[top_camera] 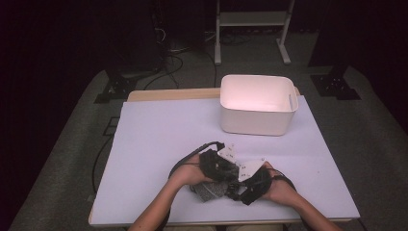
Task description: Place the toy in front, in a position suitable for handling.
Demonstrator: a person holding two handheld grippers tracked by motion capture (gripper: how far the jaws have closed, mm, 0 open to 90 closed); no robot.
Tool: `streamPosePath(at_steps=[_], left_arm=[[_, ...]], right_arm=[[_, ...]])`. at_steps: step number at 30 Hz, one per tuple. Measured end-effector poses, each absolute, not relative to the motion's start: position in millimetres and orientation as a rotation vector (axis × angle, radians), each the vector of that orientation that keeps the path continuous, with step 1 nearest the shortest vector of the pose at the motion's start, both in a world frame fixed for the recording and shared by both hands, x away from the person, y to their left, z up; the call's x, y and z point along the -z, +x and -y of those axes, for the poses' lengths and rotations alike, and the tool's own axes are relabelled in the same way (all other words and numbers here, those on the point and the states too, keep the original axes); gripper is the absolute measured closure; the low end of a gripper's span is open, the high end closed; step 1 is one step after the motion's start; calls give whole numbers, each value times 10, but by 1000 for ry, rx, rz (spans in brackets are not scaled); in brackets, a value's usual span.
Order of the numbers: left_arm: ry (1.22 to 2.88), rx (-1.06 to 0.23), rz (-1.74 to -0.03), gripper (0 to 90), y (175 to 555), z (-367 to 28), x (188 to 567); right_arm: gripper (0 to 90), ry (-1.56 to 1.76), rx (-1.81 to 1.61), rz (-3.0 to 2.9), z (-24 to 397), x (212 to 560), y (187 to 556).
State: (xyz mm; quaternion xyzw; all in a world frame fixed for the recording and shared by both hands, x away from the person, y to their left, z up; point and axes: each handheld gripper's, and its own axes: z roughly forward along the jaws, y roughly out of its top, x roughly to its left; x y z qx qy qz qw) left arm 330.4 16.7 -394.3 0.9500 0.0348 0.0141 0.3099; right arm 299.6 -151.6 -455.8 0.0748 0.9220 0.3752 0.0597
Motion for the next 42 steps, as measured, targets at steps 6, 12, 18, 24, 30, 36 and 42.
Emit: streamPosePath(at_steps=[6, 12, 18, 24, 30, 36, 42], left_arm=[[2542, -101, -184, 731, 3384, -398, 3936], [2530, -73, -283, 731, 3424, -722, 3980], [2498, -33, -267, 730, 3387, -722, 3956], [2493, -35, -240, 729, 3376, -705, 3881], [2482, -9, -261, 730, 3395, -763, 3903], [2485, 44, -244, 730, 3378, -654, 4041], [2466, 91, -236, 730, 3411, -591, 4056]], right_arm=[[233, 233, -1148, -2804, 1530, 4575, 3020], [233, 215, -1136, -2799, 1526, 4572, 3024], [233, 197, -1122, -2793, 1521, 4555, 3022], [233, 231, -1112, -2799, 1611, 4559, 3067], [233, 257, -1109, -2798, 1724, 4557, 3123], [230, 279, -1128, -2819, 1739, 4577, 3155], [200, 342, -1115, -2842, 1702, 4567, 3155]])
